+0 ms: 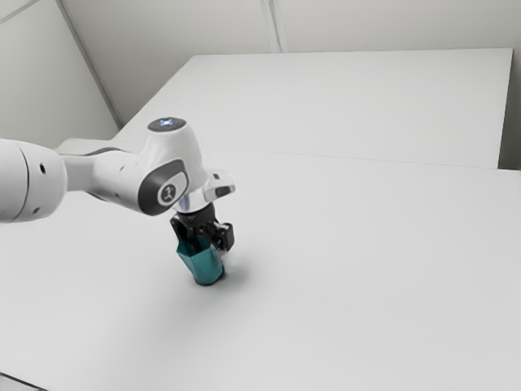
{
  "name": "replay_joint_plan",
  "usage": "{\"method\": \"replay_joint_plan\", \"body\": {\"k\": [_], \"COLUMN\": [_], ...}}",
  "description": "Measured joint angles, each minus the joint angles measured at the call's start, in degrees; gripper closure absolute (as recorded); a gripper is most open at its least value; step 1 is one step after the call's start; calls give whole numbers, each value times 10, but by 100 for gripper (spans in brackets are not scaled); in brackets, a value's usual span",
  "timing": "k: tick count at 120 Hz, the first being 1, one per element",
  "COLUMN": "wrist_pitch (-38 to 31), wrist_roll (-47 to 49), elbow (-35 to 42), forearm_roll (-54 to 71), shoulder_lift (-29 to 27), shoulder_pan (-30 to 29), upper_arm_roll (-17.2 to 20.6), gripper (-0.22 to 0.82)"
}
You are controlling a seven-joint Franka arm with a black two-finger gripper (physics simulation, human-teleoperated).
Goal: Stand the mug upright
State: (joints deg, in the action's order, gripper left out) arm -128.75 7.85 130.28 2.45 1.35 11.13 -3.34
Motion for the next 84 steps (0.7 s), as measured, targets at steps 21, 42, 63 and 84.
{"method": "replay_joint_plan", "body": {"k": [21, 42, 63, 84], "wrist_pitch": [10, 16, 53, 123], "wrist_roll": [-5, -10, -15, -17], "elbow": [-2, -9, -79, -172], "forearm_roll": [0, 0, 5, 8], "shoulder_lift": [-37, -79, -84, -72], "shoulder_pan": [-1, 7, 9, 9], "upper_arm_roll": [0, 9, 11, 11], "gripper": [12, 5, 2, 1]}}
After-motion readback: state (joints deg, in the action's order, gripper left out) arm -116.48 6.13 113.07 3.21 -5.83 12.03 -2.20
